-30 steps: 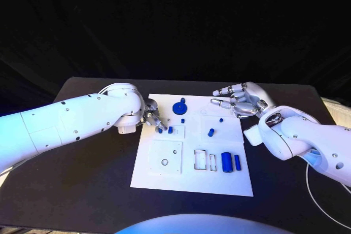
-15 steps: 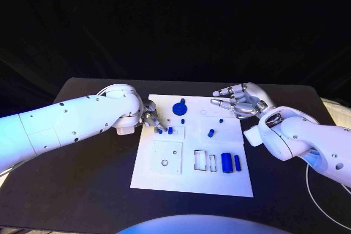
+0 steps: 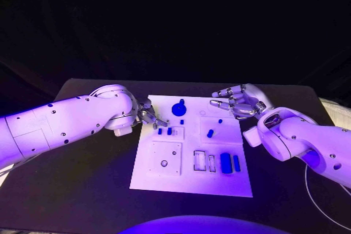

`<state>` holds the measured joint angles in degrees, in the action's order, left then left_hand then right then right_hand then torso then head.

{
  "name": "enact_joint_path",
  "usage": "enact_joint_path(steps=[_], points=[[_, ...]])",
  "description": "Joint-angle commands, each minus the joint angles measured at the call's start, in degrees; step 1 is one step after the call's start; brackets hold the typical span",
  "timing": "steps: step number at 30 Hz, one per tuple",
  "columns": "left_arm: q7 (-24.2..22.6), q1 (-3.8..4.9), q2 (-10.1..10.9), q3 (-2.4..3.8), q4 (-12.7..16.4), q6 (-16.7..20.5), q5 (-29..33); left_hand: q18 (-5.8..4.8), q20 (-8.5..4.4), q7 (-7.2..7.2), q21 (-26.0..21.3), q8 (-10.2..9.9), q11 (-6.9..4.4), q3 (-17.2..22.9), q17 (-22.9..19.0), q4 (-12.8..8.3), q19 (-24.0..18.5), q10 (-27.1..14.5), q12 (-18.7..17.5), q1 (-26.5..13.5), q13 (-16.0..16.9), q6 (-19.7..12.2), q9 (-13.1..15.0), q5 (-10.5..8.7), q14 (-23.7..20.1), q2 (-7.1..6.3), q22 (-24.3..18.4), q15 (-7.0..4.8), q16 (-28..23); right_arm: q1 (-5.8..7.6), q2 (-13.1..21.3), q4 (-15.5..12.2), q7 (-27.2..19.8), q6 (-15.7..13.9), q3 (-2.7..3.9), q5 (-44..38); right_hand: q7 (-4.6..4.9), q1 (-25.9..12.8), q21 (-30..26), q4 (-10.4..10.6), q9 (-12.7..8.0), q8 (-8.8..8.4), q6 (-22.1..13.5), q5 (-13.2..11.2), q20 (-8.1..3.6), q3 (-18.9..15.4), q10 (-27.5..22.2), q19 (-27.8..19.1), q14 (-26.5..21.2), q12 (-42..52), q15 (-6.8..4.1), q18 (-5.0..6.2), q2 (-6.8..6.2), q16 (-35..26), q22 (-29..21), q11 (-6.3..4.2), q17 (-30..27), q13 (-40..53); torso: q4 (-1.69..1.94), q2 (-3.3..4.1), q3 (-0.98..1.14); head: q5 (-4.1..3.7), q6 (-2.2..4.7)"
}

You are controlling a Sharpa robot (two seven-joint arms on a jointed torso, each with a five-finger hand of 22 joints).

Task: Assemble the parts on the task board

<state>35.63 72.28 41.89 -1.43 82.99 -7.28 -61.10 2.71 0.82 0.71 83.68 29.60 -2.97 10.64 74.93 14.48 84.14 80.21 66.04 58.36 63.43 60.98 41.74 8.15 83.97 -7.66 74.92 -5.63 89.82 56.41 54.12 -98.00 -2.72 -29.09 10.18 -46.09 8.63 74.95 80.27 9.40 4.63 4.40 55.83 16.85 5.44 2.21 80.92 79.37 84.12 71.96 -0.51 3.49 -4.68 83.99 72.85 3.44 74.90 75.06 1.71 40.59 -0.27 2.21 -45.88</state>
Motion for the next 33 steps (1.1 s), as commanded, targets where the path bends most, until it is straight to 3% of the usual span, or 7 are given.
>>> enact_joint_path(steps=[1, 4, 8, 16, 20, 27, 33], points=[[-5.78, 0.05, 0.49, 0.06, 0.51, 7.51, 4.83, 0.36, -0.09, 0.66, -3.72, -0.73, 0.49, -1.63, 15.07, 0.73, -0.17, -3.76, -6.02, 0.96, -6.03, -2.52, -0.13, -0.07, 6.03, 1.15, 4.24, 0.04, 0.18, -0.07, 0.03, 0.0, -0.33, 0.78, 0.0, -0.08, -0.15, -0.09, -0.3, -0.04, 0.06, -0.17, 0.1, 0.36, 0.0, -0.37, -0.31, -0.23, 3.45, -0.2, -0.25, 0.48, 0.26, -0.3, -0.05, 0.03, 4.23, 1.96, 0.0, 0.01, 0.04, -0.17, 0.0], [-9.26, 0.05, 0.8, 0.07, 1.21, 10.57, 6.71, 3.63, 1.09, 2.95, -17.57, -2.62, 2.78, -2.76, 7.65, 1.36, -8.66, -14.68, -20.02, 4.25, -19.36, -8.32, -1.19, 0.12, 2.94, 2.6, -9.2, 1.79, -5.71, -0.09, 0.11, 0.09, -0.28, 0.78, 0.0, -0.08, -0.15, -0.06, -0.36, -0.05, 0.06, -0.18, 0.08, 0.44, 0.0, -0.39, -0.38, -0.28, 3.44, -0.31, -0.25, 0.49, 0.3, -0.33, -0.11, 0.03, 4.21, 1.88, 0.02, -0.01, -0.01, -0.55, 0.1], [-12.8, 0.06, 0.68, 0.05, 1.57, 13.21, 6.66, 6.94, 3.59, 6.4, -38.18, -4.84, 6.01, -4.05, -9.1, 2.12, -20.74, -23.12, -25.24, 7.48, -23.04, -14.41, -3.37, 0.2, -6.55, 2.92, -27.17, 4.65, -21.47, -0.11, 0.17, 0.2, -0.22, 0.75, 0.0, -0.08, -0.15, -0.06, -0.36, -0.05, 0.06, -0.18, 0.08, 0.44, 0.0, -0.39, -0.38, -0.28, 3.44, -0.31, -0.25, 0.49, 0.3, -0.33, -0.11, 0.03, 4.21, 1.88, -0.04, 0.02, -0.03, -0.48, 0.12], [-25.35, -0.06, -1.73, -0.59, -0.14, 19.64, -0.16, 7.72, 5.65, 7.86, -46.4, -6.29, 7.61, -0.32, -26.12, -4.11, -22.0, -28.84, -31.84, 23.84, -30.26, -17.19, -7.78, 0.35, -16.38, 2.17, -32.94, 6.17, -38.43, -0.14, 0.15, 0.21, -0.22, 0.76, 0.0, -0.09, -0.15, -0.06, -0.36, -0.05, 0.06, -0.18, 0.08, 0.46, 0.0, -0.39, -0.38, -0.28, 3.44, -0.31, -0.25, 0.49, 0.31, -0.33, -0.11, 0.03, 4.2, 1.88, -0.02, 0.07, 0.0, -0.87, 0.37], [-31.18, -0.49, -3.22, -1.07, -1.25, 21.51, -5.79, 7.65, 5.79, 8.02, -48.56, -12.75, 7.54, 5.1, -30.83, -5.8, -21.01, -26.16, -40.34, 29.15, -40.95, -14.32, -17.05, 0.21, -17.51, -0.86, -34.51, 5.93, -41.81, -0.15, 0.1, 0.22, -0.23, 0.8, 0.0, -0.09, -0.15, -0.01, -0.4, -0.07, 0.06, -0.19, 0.06, 0.57, 0.01, -0.42, -0.39, -0.3, 3.42, -0.3, -0.24, 0.5, 0.34, -0.38, -0.14, 0.03, 4.15, 1.88, -0.09, 0.08, 0.04, -1.11, 0.6], [-32.94, -1.46, -6.13, -1.59, -3.5, 19.85, -16.61, 7.83, 5.18, 6.84, -46.67, -17.07, 7.84, 6.0, -20.09, -5.82, -15.42, -24.26, -45.39, 27.64, -48.07, -11.16, -23.02, 0.01, -6.86, -2.89, -33.8, 5.75, -28.65, -0.16, 0.03, 0.2, -0.26, 0.86, 0.0, -0.09, -0.15, 0.03, -0.42, -0.1, 0.06, -0.18, 0.06, 0.62, 0.01, -0.42, -0.39, -0.31, 3.43, -0.28, -0.25, 0.5, 0.38, -0.36, -0.17, 0.02, 4.21, 1.89, -0.14, 0.11, 0.05, -1.43, 0.81], [-30.45, -2.25, -8.04, -1.83, -5.42, 17.22, -21.96, 4.72, 4.76, 6.84, -29.0, -19.48, 7.6, 6.17, -5.14, -5.57, -5.72, -21.68, -48.37, 26.44, -52.46, -7.93, -26.45, -0.13, 0.35, -3.57, -18.15, 5.37, -13.81, -0.17, -0.01, 0.19, -0.26, 0.93, 0.0, -0.09, -0.15, 0.04, -0.42, -0.1, 0.06, -0.18, 0.06, 0.63, 0.01, -0.42, -0.39, -0.31, 3.43, -0.27, -0.25, 0.5, 0.39, -0.35, -0.17, 0.02, 4.22, 1.9, -0.1, 0.13, 0.03, -1.65, 0.74]])
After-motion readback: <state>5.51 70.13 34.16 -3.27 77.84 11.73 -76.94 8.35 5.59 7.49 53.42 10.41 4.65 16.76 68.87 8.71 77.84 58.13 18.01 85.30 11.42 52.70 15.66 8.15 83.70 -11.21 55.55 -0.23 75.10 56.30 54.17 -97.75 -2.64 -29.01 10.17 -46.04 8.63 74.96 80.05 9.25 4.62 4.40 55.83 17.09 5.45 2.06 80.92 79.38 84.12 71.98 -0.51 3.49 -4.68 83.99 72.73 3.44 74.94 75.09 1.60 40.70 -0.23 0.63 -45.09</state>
